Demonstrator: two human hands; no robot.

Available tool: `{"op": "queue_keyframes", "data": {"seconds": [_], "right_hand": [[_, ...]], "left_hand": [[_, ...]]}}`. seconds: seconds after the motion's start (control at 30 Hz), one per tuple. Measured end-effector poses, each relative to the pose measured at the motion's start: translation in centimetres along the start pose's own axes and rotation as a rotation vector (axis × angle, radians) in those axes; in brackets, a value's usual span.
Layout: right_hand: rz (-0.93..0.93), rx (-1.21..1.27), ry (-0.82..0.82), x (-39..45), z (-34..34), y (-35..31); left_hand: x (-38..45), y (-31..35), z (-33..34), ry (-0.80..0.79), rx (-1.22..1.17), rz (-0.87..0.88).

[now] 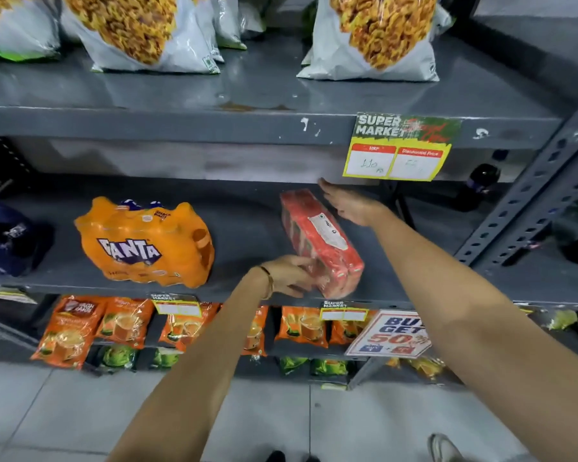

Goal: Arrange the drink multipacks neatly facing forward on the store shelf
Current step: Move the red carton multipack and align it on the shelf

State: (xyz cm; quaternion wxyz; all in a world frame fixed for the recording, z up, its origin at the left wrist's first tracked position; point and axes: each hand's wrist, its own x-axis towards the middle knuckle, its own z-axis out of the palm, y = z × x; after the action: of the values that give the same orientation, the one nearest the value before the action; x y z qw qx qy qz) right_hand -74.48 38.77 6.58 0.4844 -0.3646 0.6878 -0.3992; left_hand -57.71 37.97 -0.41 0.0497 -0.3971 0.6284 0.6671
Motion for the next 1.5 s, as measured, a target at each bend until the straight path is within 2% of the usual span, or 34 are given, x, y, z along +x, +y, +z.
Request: {"op": "queue_keyframes", "data": {"seconds": [0.07, 0.1, 0.17, 0.2, 0.27, 0.33, 0.4, 0.67, 0.77, 0.87, 0.93, 1.03, 1.23, 1.5], "right_hand": [[0.027, -0.152, 0.077, -0.8, -0.9, 0.6], [0.072, -0.243, 0.085, -1.3, -1.1, 1.2], [0.183, -0.380, -0.002, -2.5, -1.2, 2.8], [0.214, -0.430, -0.082, -3.1, -1.1, 3.6], [0.191, -0.532, -0.175, -3.9, -0.4, 5.0], [0.112, -0.606, -0.109, -4.4, 0.0, 6.0], [0.078, -0.656, -0.019, -4.6, 0.3, 6.3], [0.109, -1.055, 0.033, -3.3, -2.8, 5.6], [0.096, -1.090, 0.034, -2.5, -3.3, 6.3], [0.097, -1.086, 0.025, -2.6, -3.4, 6.3], [0.086, -1.086, 0.025, -2.7, -3.5, 6.4], [0.061, -1.077, 0.014, -2.7, -3.5, 6.9], [0.002, -1.081, 0.002, -3.8, -3.5, 7.5], [-0.026, -1.157, -0.013, -5.3, -3.3, 8.5]], "left_hand": [[0.9, 1.1, -1.7, 0.305, 0.040, 0.026], [1.9, 1.6, -2.9, 0.485, 0.157, 0.046], [3.1, 3.0, -4.7, 0.706, 0.393, 0.126], [3.8, 3.8, -5.3, 0.711, 0.462, 0.188], [5.1, 5.2, -6.1, 0.601, 0.646, 0.256], [6.2, 5.8, -6.3, 0.490, 0.866, 0.213], [6.7, 5.5, -6.3, 0.436, 0.961, 0.139], [5.7, 4.4, -6.8, 0.719, 1.065, 0.304], [5.5, 3.7, -6.8, 0.694, 0.964, 0.345], [5.2, 3.7, -6.8, 0.478, 0.729, 0.250], [4.6, 3.8, -6.6, 0.422, 0.681, 0.217], [3.3, 3.4, -6.3, 0.497, 0.641, 0.210], [1.1, 1.6, -5.0, 0.675, 0.717, 0.193], [-0.9, 0.2, -3.2, 0.712, 0.717, 0.205]]}}
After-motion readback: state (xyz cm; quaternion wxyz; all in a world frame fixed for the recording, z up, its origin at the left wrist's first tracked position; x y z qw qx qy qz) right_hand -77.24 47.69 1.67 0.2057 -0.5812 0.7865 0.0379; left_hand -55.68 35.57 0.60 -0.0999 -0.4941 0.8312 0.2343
